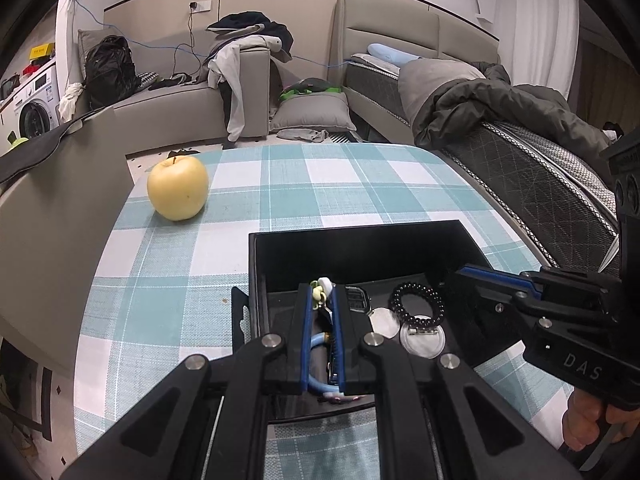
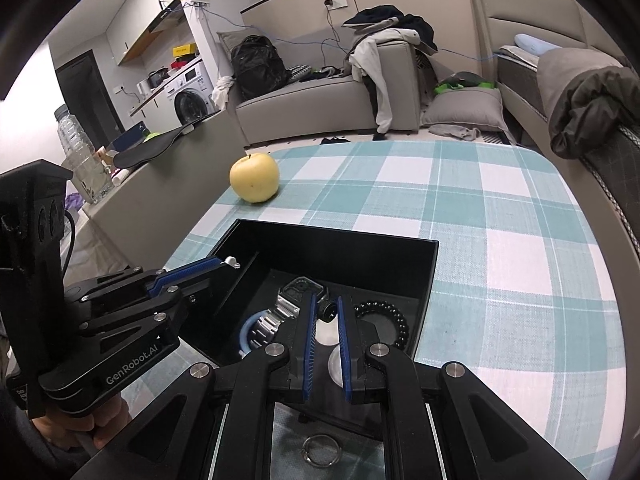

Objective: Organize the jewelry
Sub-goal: 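Carry the gold earring and black stud over the box with both tools, then open both tools to drop the earring and stud into the box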

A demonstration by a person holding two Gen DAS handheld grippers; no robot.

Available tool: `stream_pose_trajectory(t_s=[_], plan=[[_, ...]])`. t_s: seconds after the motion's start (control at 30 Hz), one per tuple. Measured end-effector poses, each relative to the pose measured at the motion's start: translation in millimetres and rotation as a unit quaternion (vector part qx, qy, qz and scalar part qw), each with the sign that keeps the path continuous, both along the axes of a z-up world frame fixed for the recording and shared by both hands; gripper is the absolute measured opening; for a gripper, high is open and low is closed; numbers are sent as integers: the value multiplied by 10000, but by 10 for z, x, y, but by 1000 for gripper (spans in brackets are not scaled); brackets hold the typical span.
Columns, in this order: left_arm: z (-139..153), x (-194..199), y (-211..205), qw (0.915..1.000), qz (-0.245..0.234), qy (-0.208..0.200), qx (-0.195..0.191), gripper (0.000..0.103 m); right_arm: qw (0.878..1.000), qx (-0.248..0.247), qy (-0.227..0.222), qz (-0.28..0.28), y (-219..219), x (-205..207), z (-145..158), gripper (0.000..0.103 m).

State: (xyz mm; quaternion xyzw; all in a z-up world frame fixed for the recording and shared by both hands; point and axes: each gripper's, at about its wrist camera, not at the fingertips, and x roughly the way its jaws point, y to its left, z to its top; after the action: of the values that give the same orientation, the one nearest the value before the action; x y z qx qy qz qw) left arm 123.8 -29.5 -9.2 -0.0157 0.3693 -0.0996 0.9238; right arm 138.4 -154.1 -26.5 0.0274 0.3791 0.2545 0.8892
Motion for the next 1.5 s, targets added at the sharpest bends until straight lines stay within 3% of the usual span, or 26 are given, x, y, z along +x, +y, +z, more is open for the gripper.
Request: stream_pose_trajectory(t_s=[0.43,0.63,0.7,0.77,0.83,0.9,1.13,1.2,1.33,1.43,1.5], plan=[[-16,2,-32,10000,-32,32,12,5,9998,29,-109,-159,-115,-23,66,14],[-42,9,-74,9999,-95,101,-4,5,9994,133,-146,-270,-222,-23,121,30],[-46,13,-99,9998,-121,125,6,5,9993,172,-120,-293,-252,-24,124,42],[-56,15,-113,9998,-137,156,1,5,9993,193,-123,-291,-269,-36,132,47],[-69,22,-124,9997,-122,205,1,5,9993,181,-143,-300,-284,-42,143,57],[-79,34,-127,9996,-58,255,47,6,9990,248,-166,-344,-317,-48,156,73],[-74,34,-123,9994,-13,324,79,6,9981,232,-251,-505,-414,-54,225,84],[-60,19,-135,9994,-52,324,87,14,9983,227,-234,-478,-420,-53,241,87],[-33,-18,-123,9996,-49,269,58,59,9983,199,-255,-492,-442,-70,267,91],[16,-51,-66,9997,46,202,-98,73,9979,186,-276,-558,-480,-85,293,101],[60,-90,-21,9996,85,130,-236,89,9978,162,-248,-590,-500,-91,299,103]])
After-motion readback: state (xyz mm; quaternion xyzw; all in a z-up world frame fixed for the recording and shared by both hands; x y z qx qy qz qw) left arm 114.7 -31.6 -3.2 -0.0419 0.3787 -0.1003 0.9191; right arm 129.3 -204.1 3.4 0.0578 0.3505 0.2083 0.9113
